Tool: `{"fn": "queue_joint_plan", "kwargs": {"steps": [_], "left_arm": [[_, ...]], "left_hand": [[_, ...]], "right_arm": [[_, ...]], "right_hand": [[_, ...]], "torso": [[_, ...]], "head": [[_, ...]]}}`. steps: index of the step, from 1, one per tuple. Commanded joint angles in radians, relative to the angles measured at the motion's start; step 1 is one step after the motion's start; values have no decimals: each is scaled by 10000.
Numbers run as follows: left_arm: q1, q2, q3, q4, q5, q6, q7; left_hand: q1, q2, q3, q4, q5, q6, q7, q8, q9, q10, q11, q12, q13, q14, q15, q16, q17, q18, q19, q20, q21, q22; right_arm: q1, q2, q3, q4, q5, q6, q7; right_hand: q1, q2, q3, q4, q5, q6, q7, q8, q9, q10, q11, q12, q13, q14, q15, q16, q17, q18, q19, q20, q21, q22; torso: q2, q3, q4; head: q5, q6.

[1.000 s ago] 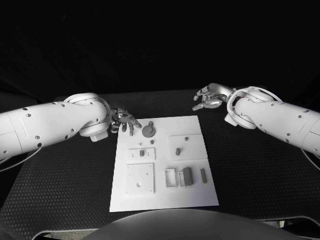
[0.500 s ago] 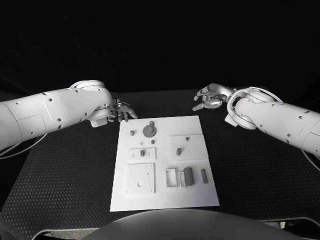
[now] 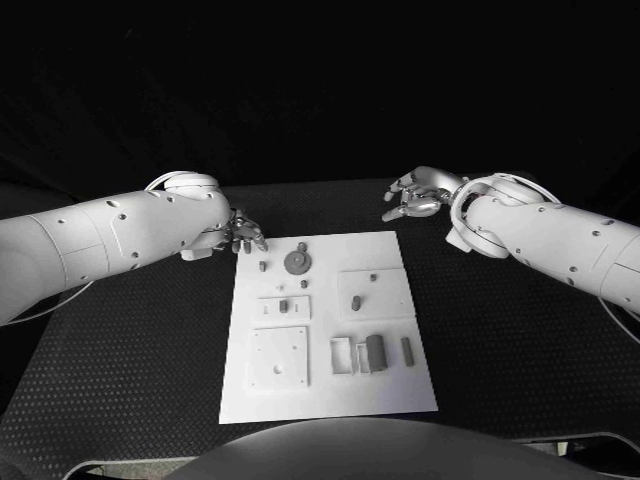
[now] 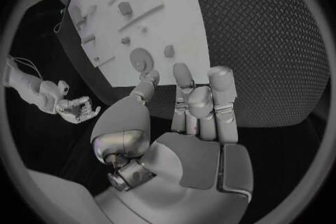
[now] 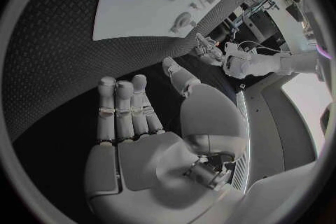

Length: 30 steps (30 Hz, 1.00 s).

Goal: Assemble the parts on the task board

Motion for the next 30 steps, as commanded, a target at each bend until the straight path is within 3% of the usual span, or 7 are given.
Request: {"fn": "queue_joint_plan", "kwargs": {"steps": [1,4,7,18,20,25,30], "left_arm": [[-85,31,-8,-30,-486,90,274],[-133,78,-8,-74,-527,50,321],[-161,120,-11,-109,-529,107,341],[-394,252,-17,-381,-512,-46,516],[-452,323,-17,-425,-512,-111,540],[-628,400,-17,-507,-512,-198,559],[-675,389,-17,-561,-512,-268,623]], "left_hand": [[-95,-261,-51,92,21,-305,310,-44,-24,11,37,-54,17,36,57,-71,-2,501,22,38,-88,48],[-258,-519,-38,220,22,-443,345,-125,-68,-26,70,-73,45,33,86,-116,-24,513,29,27,-123,29],[-322,-626,3,292,23,-460,353,-134,-78,-39,79,-78,70,41,95,-133,-32,521,36,24,-143,21],[-1032,-737,-234,521,26,-488,348,-144,-97,-83,74,-99,156,25,90,-155,-22,554,-24,12,-217,24],[-1040,-686,-228,513,27,-486,344,-141,-96,-81,70,-97,163,25,86,-155,-20,561,-22,5,-217,27],[-860,-234,-247,172,28,-480,345,-123,-89,-82,69,-95,220,36,85,-146,-2,564,-3,14,-193,70],[-800,17,-350,-65,25,-479,349,-114,-89,-80,74,-102,258,41,91,-150,5,560,9,24,-185,91]], "right_arm": [[-2,27,5,3,-84,79,35],[-2,16,5,26,-103,65,34],[-2,14,5,68,-121,65,33],[-2,5,5,93,-126,76,23],[-2,15,5,84,-126,81,25],[-1,22,5,79,-126,80,24],[-1,27,5,82,-126,90,27]], "right_hand": [[-74,19,1,75,19,-120,192,65,-13,-88,-6,60,-15,-5,-75,40,-14,456,-16,-78,-28,-9],[-73,21,1,75,20,-120,192,65,-13,-88,-6,61,-16,-5,-75,41,-14,456,-16,-78,-28,-9],[-71,21,1,74,19,-121,192,65,-14,-89,-6,62,-17,-5,-75,41,-15,456,-16,-78,-28,-9],[-69,21,1,72,19,-122,192,66,-15,-90,-6,65,-20,-5,-75,43,-15,456,-15,-79,-28,-8],[-68,21,2,72,19,-122,192,66,-15,-90,-6,65,-20,-5,-75,43,-15,456,-15,-79,-27,-8],[-67,25,2,72,19,-122,192,66,-15,-90,-6,66,-21,-5,-75,43,-16,456,-15,-79,-27,-8],[-67,27,3,71,19,-122,192,67,-15,-91,-6,67,-23,-6,-75,44,-16,456,-15,-79,-27,-8]], "torso": [[-5,6,10],[3,-6,-4],[16,-10,-6],[16,-7,4],[21,-8,9],[8,-5,12],[13,-4,11]], "head": [[-18,1],[-41,1],[-57,1],[-143,1],[-162,1],[-158,1],[-172,1]]}}
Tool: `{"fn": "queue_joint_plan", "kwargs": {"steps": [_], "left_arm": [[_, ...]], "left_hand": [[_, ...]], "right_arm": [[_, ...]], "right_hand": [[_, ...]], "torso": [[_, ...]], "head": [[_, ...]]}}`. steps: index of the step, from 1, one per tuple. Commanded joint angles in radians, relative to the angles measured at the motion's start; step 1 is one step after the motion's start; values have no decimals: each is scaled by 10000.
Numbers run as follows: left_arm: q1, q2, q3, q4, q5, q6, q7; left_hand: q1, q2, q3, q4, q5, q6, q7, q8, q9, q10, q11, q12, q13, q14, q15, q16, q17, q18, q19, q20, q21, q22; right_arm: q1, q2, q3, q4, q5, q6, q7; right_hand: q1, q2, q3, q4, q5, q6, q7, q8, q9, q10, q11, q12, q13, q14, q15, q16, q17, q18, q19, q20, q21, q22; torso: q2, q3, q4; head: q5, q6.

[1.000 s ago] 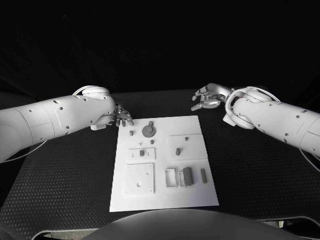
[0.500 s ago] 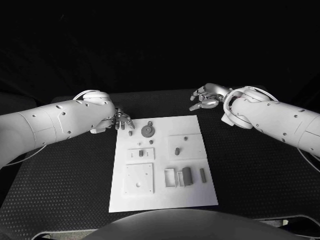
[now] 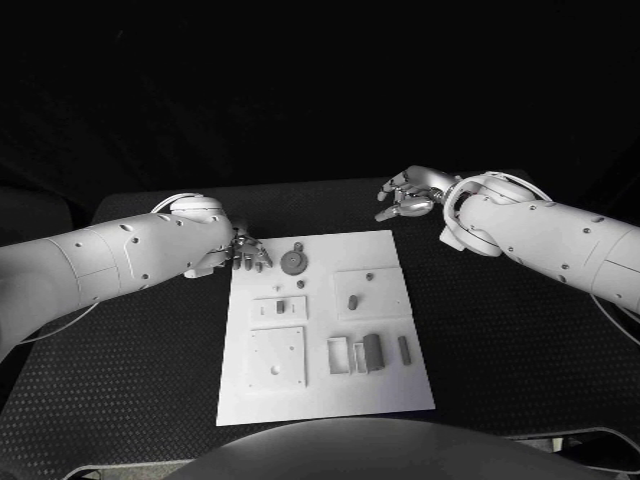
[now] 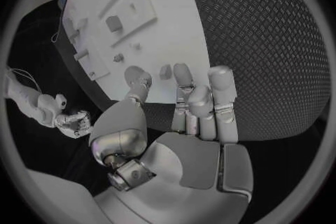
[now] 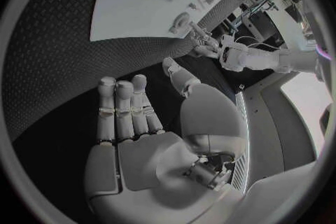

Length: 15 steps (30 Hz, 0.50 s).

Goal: Assemble the parts on the task board

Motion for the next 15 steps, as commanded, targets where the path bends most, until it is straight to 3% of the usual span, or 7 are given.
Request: {"fn": "queue_joint_plan", "kwargs": {"steps": [1,11,15], "left_arm": [[1,3,6,-18,-76,-182,209],[-4,19,7,-31,-78,-171,234],[-8,35,7,-55,-78,-178,294]], "left_hand": [[-14,125,-6,-74,25,-366,314,-23,-2,-39,43,-58,18,23,38,-34,11,565,26,3,-22,86],[169,269,-92,-116,27,-329,303,2,2,-22,32,-63,56,32,29,-28,23,571,42,1,-12,107],[324,468,-128,-124,27,-294,293,24,7,-10,23,-70,77,35,20,-23,32,570,52,1,-4,121]], "right_arm": [[-1,7,4,12,-80,93,26],[-1,18,4,5,-81,100,27],[-1,19,4,1,-81,105,24]], "right_hand": [[-67,27,3,71,19,-122,192,67,-17,-91,-5,68,-16,6,-87,44,-17,456,-15,-79,-27,-8],[-66,28,2,70,19,-122,192,68,-18,-92,-5,71,-19,6,-87,45,-18,456,-15,-79,-27,-7],[-66,28,1,70,19,-122,192,69,-18,-92,-5,72,-20,5,-87,45,-18,456,-15,-79,-27,-7]], "torso": [[-6,7,1],[-6,13,-1],[-7,14,-4]], "head": [[0,1],[19,1],[30,1]]}}
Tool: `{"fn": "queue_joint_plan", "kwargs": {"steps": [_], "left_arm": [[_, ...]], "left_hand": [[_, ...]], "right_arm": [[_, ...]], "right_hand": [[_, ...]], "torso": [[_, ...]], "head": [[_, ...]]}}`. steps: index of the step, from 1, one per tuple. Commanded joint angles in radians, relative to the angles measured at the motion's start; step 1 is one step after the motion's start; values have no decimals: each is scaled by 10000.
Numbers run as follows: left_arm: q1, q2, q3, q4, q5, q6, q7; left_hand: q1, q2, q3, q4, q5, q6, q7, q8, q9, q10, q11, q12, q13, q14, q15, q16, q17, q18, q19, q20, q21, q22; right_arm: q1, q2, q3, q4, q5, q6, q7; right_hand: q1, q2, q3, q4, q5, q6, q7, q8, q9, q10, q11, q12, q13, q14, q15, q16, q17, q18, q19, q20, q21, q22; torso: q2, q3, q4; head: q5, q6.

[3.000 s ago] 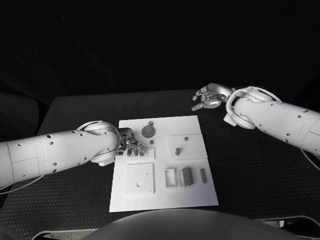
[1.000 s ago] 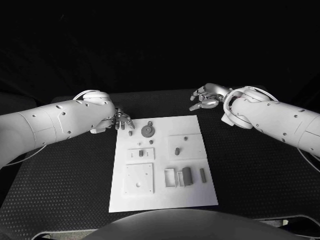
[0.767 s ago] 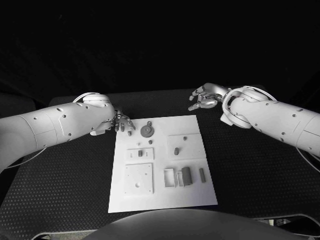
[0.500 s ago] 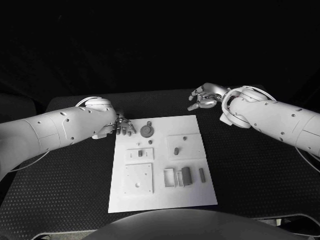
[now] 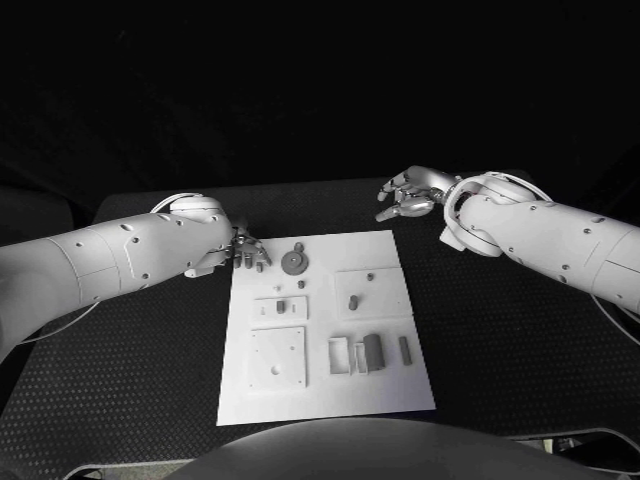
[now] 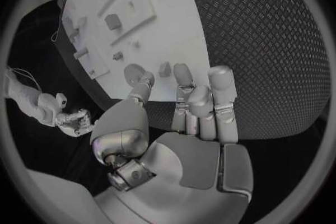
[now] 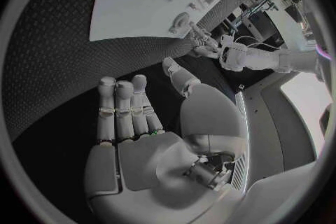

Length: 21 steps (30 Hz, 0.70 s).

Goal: Assemble the parts on the task board

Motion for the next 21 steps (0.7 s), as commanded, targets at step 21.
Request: {"fn": "queue_joint_plan", "kwargs": {"steps": [21], "left_arm": [[-145,143,3,-103,-69,-264,309]], "left_hand": [[1079,773,-497,-32,26,-219,294,41,-28,85,36,-114,117,50,9,25,74,534,47,23,59,174]], "right_arm": [[-2,28,4,-3,-114,305,-55]], "right_hand": [[-71,26,-3,70,19,-127,193,69,-12,-96,-4,36,-19,3,-86,46,-12,456,-16,-79,-27,-6]], "torso": [[-3,2,-3]], "head": [[-7,1]]}}
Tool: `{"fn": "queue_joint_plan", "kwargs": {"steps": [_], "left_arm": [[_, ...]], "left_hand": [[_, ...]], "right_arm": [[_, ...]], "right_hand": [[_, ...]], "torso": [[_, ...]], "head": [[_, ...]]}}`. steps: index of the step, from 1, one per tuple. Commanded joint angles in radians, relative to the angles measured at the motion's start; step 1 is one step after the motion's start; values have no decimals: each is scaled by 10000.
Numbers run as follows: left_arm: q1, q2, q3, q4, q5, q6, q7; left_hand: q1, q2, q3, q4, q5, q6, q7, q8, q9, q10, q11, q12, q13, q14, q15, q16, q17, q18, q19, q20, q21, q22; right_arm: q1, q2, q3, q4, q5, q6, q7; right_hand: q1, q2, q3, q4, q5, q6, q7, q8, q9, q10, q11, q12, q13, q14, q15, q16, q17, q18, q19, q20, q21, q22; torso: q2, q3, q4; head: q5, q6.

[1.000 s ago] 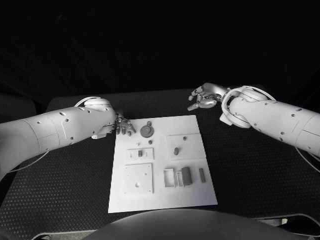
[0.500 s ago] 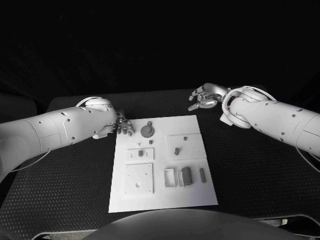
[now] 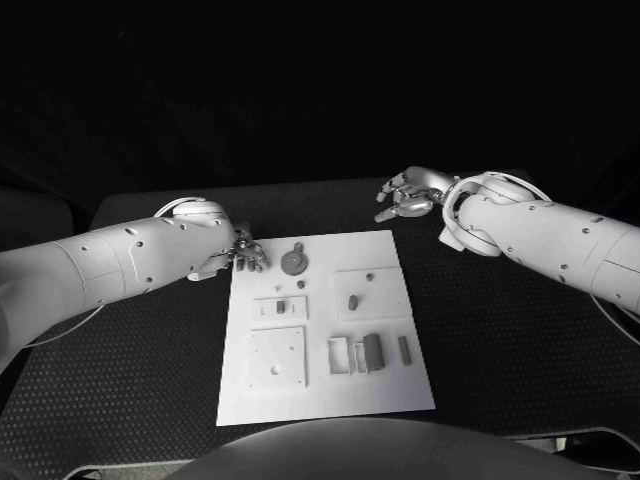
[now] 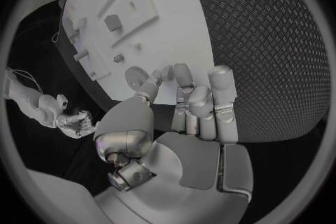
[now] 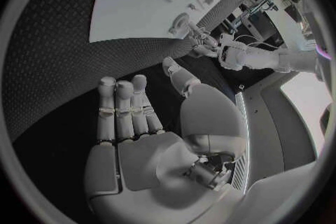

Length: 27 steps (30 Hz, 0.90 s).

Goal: Assemble the parts on the task board

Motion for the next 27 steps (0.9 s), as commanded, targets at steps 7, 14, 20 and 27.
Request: {"fn": "queue_joint_plan", "kwargs": {"steps": [7,14,20,27], "left_arm": [[-1,7,4,10,-57,-211,175],[-2,15,4,21,45,-179,182],[-2,-8,5,38,160,-154,162],[-3,-75,6,130,273,-74,138]], "left_hand": [[388,201,-177,-4,26,-198,293,46,-29,74,11,-65,38,50,7,32,25,527,54,7,71,180],[428,385,-289,16,25,-170,293,55,-40,87,11,-84,54,48,9,32,30,512,46,19,72,175],[747,591,-13,99,23,-76,266,106,-34,124,-13,-100,69,60,-13,33,33,512,71,15,77,164],[1220,841,1080,140,22,233,184,412,68,193,-83,-145,98,81,-76,55,46,445,122,61,122,176]], "right_arm": [[-2,13,4,-6,-120,315,-85],[-2,18,4,-12,-124,254,-81],[-2,21,4,-15,-125,289,-85],[-2,21,4,-13,-128,292,-89]], "right_hand": [[-79,27,-6,75,19,-131,194,68,-15,-98,-3,37,-13,2,-86,45,-14,456,-18,-78,-28,-7],[-83,29,-6,78,20,-135,195,66,-17,-101,-2,38,-16,0,-85,45,-15,456,-19,-77,-30,-7],[-80,33,-4,78,20,-136,195,66,-17,-102,-2,38,-18,-1,-85,44,-16,456,-20,-78,-31,-8],[-79,32,-4,77,19,-137,195,66,-18,-104,-2,40,-20,-2,-85,44,-17,456,-21,-78,-31,-8]], "torso": [[-2,-1,4],[-3,-2,3],[0,1,5],[0,-1,3]], "head": [[13,1],[5,1],[8,1],[3,1]]}}
